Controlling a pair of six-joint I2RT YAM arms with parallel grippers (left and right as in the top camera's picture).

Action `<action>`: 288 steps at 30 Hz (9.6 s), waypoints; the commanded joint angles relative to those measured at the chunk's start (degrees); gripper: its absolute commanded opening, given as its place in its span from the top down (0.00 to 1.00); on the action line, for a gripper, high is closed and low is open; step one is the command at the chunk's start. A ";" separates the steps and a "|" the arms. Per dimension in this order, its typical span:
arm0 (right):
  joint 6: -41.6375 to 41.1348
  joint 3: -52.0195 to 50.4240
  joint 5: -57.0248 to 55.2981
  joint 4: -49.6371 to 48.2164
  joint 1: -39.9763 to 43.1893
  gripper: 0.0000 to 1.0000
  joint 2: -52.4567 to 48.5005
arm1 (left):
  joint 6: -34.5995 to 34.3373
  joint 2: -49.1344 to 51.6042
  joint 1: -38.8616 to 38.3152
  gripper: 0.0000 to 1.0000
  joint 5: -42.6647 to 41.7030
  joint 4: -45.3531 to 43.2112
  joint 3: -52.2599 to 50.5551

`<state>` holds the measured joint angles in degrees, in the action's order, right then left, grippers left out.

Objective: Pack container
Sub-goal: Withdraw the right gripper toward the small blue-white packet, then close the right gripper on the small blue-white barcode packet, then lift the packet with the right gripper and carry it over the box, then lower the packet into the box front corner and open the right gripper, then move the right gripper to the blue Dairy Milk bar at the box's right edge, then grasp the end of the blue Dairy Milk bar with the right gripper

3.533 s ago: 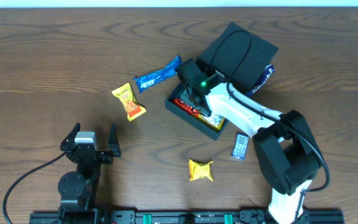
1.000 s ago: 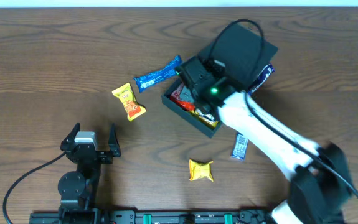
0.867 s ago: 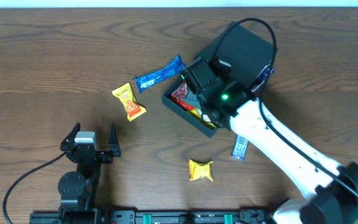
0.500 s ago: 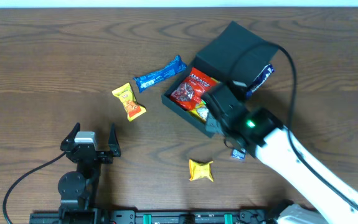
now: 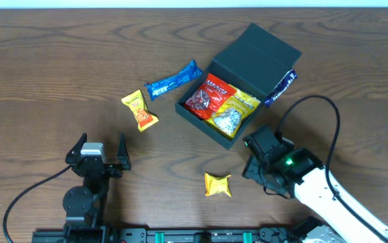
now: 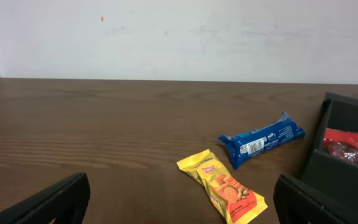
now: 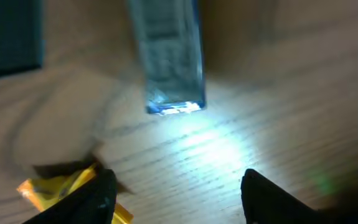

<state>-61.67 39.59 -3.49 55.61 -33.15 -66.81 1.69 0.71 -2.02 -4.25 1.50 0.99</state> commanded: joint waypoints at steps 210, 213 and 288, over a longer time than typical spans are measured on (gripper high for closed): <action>-0.85 23.30 -1.53 -16.26 4.35 0.96 -27.12 | 0.00 -0.13 0.13 0.05 -0.66 2.54 -0.74; -0.83 23.30 -1.68 -16.26 4.37 0.96 -27.87 | 0.00 -0.13 0.13 0.05 -0.66 2.51 -0.74; 25.27 23.28 2.21 -35.36 36.11 0.20 -38.21 | 0.00 -0.13 0.13 0.05 -0.66 2.54 -0.74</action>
<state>-35.59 62.61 -0.47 20.71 2.72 -103.72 1.69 0.71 -2.02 -4.25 1.48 0.99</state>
